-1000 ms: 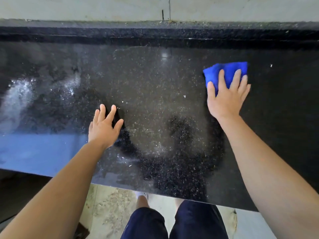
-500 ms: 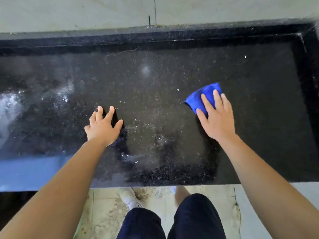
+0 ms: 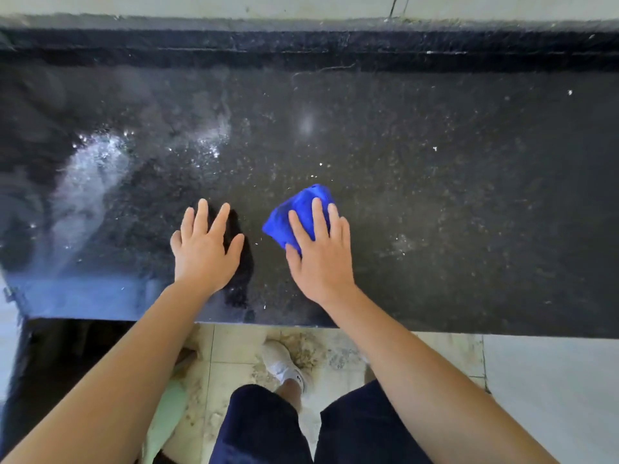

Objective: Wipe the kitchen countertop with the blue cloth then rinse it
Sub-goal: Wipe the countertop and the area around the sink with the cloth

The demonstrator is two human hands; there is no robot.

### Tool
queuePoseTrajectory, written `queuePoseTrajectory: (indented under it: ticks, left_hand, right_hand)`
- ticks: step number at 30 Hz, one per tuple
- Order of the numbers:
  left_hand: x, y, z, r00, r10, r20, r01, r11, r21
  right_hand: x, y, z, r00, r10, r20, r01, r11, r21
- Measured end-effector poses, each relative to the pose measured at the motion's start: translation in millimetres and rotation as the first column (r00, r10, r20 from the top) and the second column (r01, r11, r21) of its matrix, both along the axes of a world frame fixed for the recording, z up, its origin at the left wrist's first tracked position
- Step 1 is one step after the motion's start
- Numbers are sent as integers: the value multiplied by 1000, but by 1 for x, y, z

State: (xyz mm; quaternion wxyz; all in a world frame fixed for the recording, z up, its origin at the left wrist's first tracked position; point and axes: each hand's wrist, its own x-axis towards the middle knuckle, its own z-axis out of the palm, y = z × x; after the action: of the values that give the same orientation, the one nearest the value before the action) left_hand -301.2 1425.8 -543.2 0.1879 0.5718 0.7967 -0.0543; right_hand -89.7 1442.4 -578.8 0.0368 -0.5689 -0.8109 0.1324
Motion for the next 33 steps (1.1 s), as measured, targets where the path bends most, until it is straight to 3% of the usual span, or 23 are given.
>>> queuePoseTrajectory:
  ticks: [2,4,6,8,11,13,17,19,23,25,27,29,31,33]
  left_hand:
    - [-5,-2,-4,1000,22,16,-21,998,-63]
    - [-6,-4,-8,1000,10,23,-8,995,-95]
    - [-7,-4,-10,999,1,34,2,995,-96]
    - [-7,-2,-11,999,4,42,0,996,-95]
    - [-6,-3,-11,999,19,51,-13,995,-104]
    - [-6,-4,-10,998,25,57,-19,994,-104]
    - [-9,-2,-8,998,27,59,-21,994,-108]
    - [-8,-3,-9,997,39,67,-32,994,-101]
    - [-8,-3,-10,996,63,70,-57,995,-78]
    - [-6,-1,-8,996,69,64,-64,995,-73]
    - [-3,1,-5,994,89,58,-85,994,-66]
    - [0,5,-2,991,121,66,-117,992,-52]
    - [7,9,1,985,146,91,-143,989,-44]
    - [19,11,2,986,126,106,-125,992,-22]
  right_hand:
    - [27,15,-3,988,152,10,-153,988,23]
    - [73,33,-6,988,140,64,-143,989,34]
    - [121,60,-6,989,-86,118,79,995,63]
    - [146,91,-2,932,-316,176,310,949,61]
    - [115,128,4,810,-565,157,581,810,-80]
    - [73,134,6,787,-605,125,617,778,-118]
    - [9,98,2,964,-252,85,257,965,-47]
    - [2,68,0,998,-44,49,45,999,-24]
    - [54,38,3,912,408,37,-407,913,-21]
    - [100,46,2,875,476,82,-477,879,-10]
    - [147,62,-1,937,328,122,-330,944,-4]
    - [197,80,0,988,57,145,-56,998,-12]
    - [240,88,5,962,-215,168,226,973,-51]
    - [253,78,5,873,-460,164,474,878,-60]
